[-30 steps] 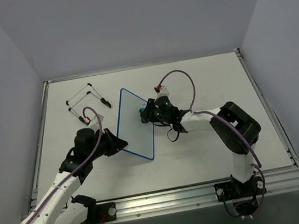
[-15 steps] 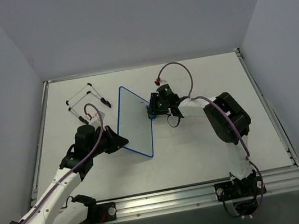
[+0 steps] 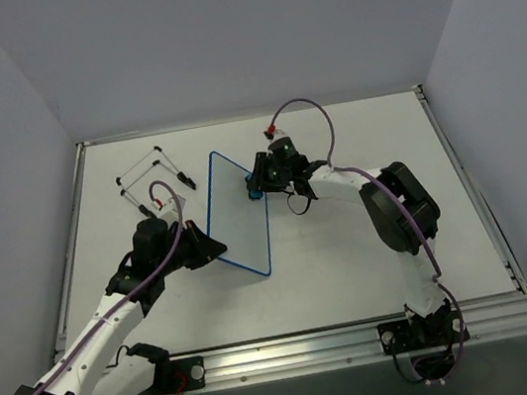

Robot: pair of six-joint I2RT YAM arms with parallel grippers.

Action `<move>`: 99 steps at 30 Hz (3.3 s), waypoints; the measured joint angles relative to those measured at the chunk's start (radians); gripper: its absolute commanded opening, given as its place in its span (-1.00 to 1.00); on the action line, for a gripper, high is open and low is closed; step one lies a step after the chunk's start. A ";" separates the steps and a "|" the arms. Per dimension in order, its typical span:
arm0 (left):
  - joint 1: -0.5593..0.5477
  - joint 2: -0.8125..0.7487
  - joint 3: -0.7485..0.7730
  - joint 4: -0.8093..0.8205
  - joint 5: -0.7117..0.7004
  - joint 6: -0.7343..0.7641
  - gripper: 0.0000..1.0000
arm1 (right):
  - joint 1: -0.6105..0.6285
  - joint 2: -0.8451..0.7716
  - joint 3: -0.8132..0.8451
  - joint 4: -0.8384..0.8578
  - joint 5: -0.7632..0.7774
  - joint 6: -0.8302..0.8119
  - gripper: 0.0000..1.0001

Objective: Erase the whiteboard

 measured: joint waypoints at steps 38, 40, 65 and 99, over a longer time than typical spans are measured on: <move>0.000 0.000 0.000 0.000 -0.005 -0.008 -0.95 | -0.043 0.127 0.153 -0.126 0.064 0.006 -1.00; 0.000 0.000 0.000 0.000 -0.005 -0.008 -0.95 | -0.037 0.130 0.214 -0.146 0.023 0.014 -1.00; 0.000 -0.012 0.006 -0.060 0.023 0.000 -0.95 | -0.058 0.043 -0.015 -0.005 0.032 0.010 -1.00; -0.054 -0.021 0.106 -0.235 0.138 0.159 -0.95 | 0.084 -0.111 0.133 -0.045 -0.119 0.115 -1.00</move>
